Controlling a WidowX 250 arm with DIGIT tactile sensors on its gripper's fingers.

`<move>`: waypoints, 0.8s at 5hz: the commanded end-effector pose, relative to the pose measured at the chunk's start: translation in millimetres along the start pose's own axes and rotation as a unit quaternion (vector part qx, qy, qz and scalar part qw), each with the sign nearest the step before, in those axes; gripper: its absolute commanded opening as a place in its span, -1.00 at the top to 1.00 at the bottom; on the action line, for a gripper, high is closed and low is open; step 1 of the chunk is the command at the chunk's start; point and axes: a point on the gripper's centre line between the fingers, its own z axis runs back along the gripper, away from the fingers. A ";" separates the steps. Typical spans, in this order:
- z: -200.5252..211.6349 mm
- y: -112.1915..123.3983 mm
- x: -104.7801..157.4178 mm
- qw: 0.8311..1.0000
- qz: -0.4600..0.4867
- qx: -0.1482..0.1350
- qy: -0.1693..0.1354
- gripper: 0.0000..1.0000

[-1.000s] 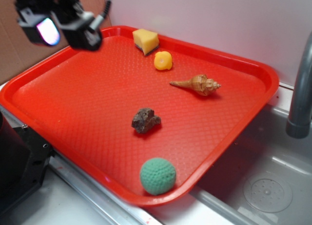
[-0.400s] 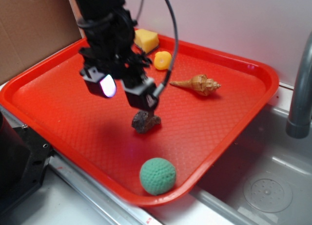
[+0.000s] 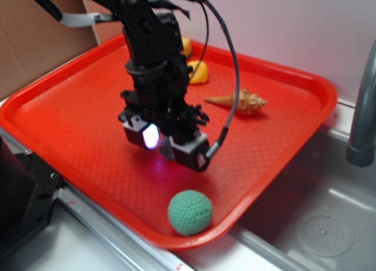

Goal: Grab the rock.

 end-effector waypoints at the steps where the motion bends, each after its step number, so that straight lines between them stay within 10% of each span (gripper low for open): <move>1: -4.1 -1.2 5.8 0.999 0.032 0.000 -0.013 1.00; 4: 42.3 39.6 12.7 1.000 -0.020 0.004 0.013 1.00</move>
